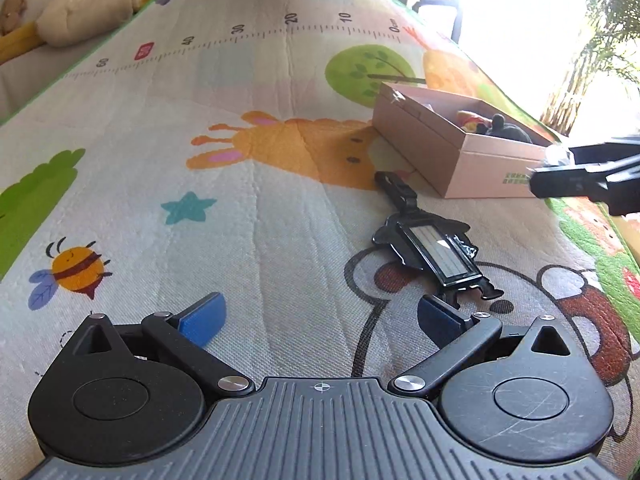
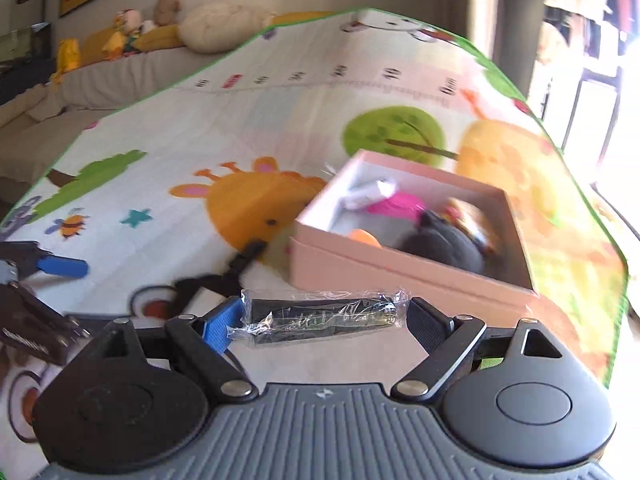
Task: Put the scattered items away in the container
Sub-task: 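Grasp the wrapped bundle with the right tool and lift it, then grasp the black luggage tag with the left tool while the right tool holds the bundle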
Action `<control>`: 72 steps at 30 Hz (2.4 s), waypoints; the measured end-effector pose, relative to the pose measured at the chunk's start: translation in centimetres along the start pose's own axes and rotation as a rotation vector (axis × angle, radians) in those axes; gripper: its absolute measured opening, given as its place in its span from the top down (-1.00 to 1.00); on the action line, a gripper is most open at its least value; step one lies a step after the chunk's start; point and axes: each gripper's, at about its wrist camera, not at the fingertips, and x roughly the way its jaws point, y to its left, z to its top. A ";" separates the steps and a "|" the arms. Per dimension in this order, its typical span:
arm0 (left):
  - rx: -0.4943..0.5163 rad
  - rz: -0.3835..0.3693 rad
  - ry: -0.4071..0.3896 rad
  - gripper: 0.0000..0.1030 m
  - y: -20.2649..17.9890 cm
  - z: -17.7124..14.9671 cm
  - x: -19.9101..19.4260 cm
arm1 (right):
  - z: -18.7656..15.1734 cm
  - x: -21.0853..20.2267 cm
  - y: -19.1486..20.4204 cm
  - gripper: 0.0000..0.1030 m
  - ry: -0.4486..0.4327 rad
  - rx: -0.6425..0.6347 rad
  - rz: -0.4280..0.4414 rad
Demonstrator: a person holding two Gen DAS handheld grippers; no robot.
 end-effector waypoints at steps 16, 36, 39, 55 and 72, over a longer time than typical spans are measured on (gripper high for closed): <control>0.131 0.003 0.063 -1.00 -9.1 3.9 4.7 | -6.5 1.3 -4.7 -1.00 0.003 0.174 -0.118; 0.174 0.049 0.092 -1.00 -5.6 3.3 4.5 | -6.8 2.1 -5.9 -1.00 0.045 0.258 -0.078; 0.125 0.022 0.086 -1.00 -5.1 3.3 4.5 | -6.7 2.2 -5.8 -1.00 0.052 0.247 -0.086; 0.155 -0.002 0.051 -0.76 -7.2 3.6 5.6 | -6.7 2.2 -5.6 -1.00 0.055 0.243 -0.091; 0.281 -0.112 0.119 -0.76 -11.3 1.0 2.4 | -6.9 1.8 -6.3 -1.00 0.030 0.282 -0.065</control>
